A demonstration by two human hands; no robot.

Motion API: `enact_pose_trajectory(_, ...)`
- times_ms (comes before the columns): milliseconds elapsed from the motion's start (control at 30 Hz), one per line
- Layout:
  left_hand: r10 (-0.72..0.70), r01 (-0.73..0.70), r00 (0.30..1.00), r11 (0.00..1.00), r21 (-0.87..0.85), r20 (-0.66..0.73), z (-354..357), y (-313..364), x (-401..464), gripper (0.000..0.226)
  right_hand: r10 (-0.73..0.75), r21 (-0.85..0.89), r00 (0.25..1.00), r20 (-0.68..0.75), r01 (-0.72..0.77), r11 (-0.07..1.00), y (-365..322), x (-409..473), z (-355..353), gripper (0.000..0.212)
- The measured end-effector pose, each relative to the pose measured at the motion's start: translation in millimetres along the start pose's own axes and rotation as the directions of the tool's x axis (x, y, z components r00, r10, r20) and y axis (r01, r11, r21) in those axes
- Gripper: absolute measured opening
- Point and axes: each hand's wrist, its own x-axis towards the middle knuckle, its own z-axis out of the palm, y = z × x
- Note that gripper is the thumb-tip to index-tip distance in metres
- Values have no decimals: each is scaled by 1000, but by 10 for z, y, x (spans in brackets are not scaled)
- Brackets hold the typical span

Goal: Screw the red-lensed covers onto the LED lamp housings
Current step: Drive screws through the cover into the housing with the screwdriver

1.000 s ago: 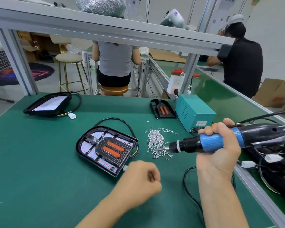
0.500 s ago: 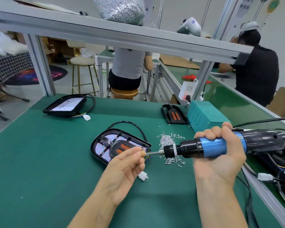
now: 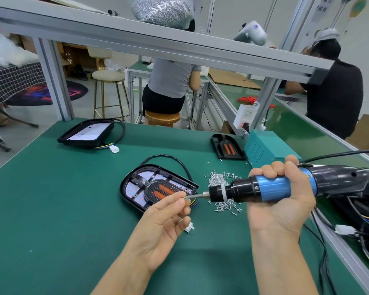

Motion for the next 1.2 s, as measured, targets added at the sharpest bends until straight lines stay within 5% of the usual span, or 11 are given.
enact_pose_trajectory(400, 4, -4, 1000, 998, -57, 8, 26, -39, -12, 14, 22, 0, 1000, -19, -22, 1000, -8, 22, 6, 18)
enact_pose_trajectory(1200, 278, -259, 961, 907, 331, -10, 2, -4, 17, 14, 15, 13, 1000, -25, -15, 1000, 24, 59, 16, 20)
